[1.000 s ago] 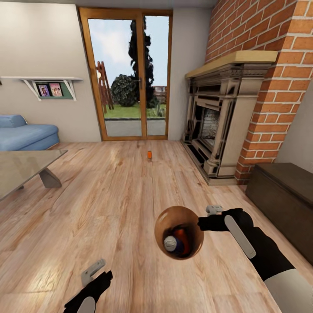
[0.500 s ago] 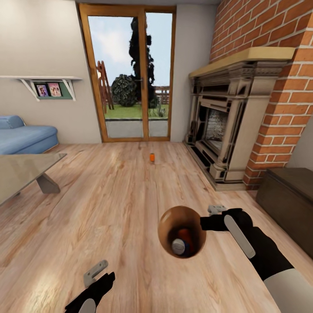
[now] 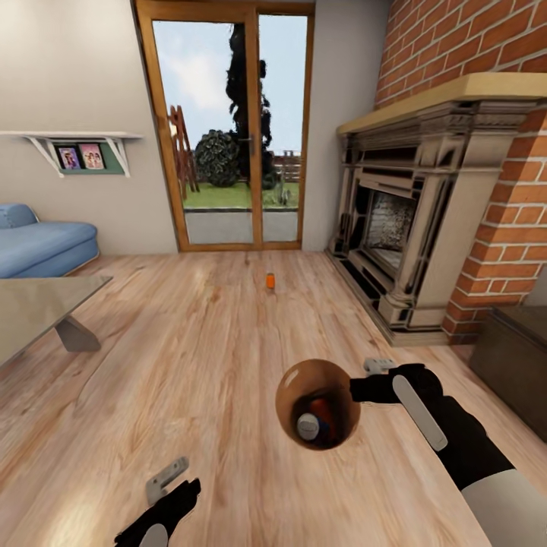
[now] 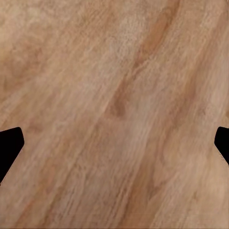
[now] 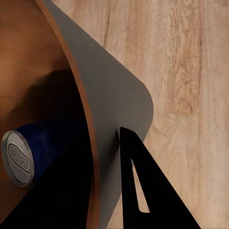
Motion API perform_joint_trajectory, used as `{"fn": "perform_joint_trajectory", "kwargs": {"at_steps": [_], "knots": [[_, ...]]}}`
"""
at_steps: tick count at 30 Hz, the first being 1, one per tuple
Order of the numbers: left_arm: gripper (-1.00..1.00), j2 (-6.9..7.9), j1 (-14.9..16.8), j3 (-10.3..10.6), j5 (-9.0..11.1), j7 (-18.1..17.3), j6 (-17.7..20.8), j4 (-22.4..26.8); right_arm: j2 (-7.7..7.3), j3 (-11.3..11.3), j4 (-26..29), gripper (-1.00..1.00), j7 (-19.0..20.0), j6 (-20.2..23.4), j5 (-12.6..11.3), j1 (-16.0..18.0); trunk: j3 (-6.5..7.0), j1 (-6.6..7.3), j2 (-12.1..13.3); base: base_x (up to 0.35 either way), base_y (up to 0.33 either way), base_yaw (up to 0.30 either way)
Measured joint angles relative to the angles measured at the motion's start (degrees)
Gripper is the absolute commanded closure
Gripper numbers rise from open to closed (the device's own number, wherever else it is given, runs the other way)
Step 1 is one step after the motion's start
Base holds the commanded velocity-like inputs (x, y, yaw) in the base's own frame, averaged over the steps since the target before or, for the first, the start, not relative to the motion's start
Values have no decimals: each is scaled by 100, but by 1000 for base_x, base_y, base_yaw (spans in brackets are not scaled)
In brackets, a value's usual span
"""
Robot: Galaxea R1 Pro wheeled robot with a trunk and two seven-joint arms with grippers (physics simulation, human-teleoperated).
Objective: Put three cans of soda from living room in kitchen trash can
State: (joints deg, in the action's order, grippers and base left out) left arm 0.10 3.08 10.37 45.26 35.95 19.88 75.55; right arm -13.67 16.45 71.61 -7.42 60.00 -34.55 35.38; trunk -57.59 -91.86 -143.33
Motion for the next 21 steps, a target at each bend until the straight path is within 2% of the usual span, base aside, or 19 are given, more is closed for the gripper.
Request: {"fn": "perform_joint_trajectory", "kwargs": {"at_steps": [2, 4, 6, 9, 12, 13, 17, 21], "knots": [[-100, 0, 0, 0, -4, 0, 0, -11, 4, -4, -40, 100, -18, 0, 62, 6, 0, 0, 0, 341, 84, 0], [-100, -1, -2, 0, -7, 0, -1, -18, 12, -3, -300, 100, -34, 0, 26, 44, 0, 0, 0, 341, 83, 0], [-100, -1, 0, 0, -8, 0, -1, -21, 27, 4, -920, 100, -27, 0, -76, 179, 0, 0, 0, 341, 83, 0], [-100, -1, 0, 0, -7, 0, -1, -22, 36, 2, -1601, 100, -24, 0, 87, 497, 0, 0, 0, 341, 83, 0], [-100, -1, -1, -1, -8, 0, -1, -22, 43, 10, -2380, 100, -1, 0, 132, 826, 0, 0, 0, 341, 83, 0], [-100, -1, -2, -1, -8, 0, -1, -22, 44, 12, -2460, 100, 9, 0, 147, 875, 0, 0, 0, 341, 82, -28], [-100, -1, 0, -4, -8, 0, 0, -30, 45, 12, -2619, 100, 39, 0, -66, 959, 0, 0, 0, 341, 82, -35], [-100, -1, 0, -2, -9, 0, -1, -31, 39, 10, -2647, 100, 31, 0, -101, 966, 0, 0, 0, 341, 83, -8]]}}
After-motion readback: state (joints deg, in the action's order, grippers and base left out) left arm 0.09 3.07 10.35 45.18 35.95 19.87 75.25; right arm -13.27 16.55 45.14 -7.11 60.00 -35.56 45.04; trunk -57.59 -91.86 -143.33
